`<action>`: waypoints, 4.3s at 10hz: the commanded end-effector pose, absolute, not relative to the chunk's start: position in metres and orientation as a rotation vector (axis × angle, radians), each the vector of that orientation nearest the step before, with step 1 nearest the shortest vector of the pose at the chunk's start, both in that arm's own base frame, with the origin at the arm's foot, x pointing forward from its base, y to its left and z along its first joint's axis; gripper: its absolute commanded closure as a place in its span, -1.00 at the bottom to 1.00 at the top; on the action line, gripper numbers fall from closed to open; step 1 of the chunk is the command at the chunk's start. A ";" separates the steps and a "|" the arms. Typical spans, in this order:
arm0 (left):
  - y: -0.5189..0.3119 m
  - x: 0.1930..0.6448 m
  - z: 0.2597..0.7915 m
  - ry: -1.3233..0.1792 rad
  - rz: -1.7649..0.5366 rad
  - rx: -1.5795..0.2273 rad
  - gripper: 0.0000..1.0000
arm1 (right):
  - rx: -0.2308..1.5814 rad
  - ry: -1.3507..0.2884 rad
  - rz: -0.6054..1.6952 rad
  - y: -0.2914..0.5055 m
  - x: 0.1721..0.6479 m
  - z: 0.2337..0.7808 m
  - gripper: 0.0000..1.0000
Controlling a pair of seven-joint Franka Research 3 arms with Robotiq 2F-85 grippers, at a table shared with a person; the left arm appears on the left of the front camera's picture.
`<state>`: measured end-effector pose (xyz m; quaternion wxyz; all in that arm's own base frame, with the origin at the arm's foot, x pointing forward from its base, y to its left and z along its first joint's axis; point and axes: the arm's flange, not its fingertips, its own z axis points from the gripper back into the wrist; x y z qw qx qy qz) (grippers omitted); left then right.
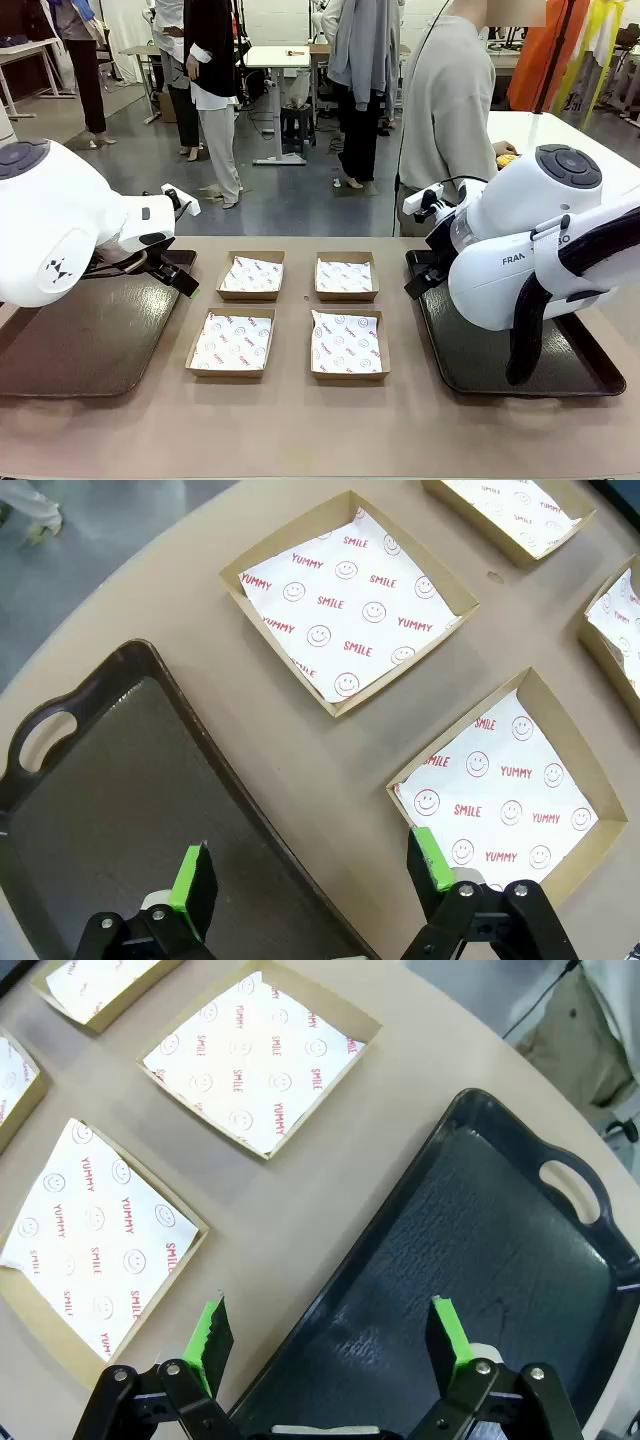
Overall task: Individually package the donuts and arrange them on the tray.
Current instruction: Pick up one Paper togo box.
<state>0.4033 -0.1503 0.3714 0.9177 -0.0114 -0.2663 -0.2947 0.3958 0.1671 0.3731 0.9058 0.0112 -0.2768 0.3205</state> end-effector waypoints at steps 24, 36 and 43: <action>-0.093 0.289 0.506 -0.266 -0.796 -0.023 -1.00 | -0.084 -0.350 0.727 0.169 0.266 0.503 -1.00; 0.037 0.315 0.477 -0.144 -0.085 -1.355 -1.00 | 1.577 -0.459 -0.350 -0.069 0.235 0.479 -1.00; 0.096 0.307 0.440 -0.154 0.108 -1.298 -1.00 | 1.349 -0.283 -0.285 -0.097 0.238 0.444 -1.00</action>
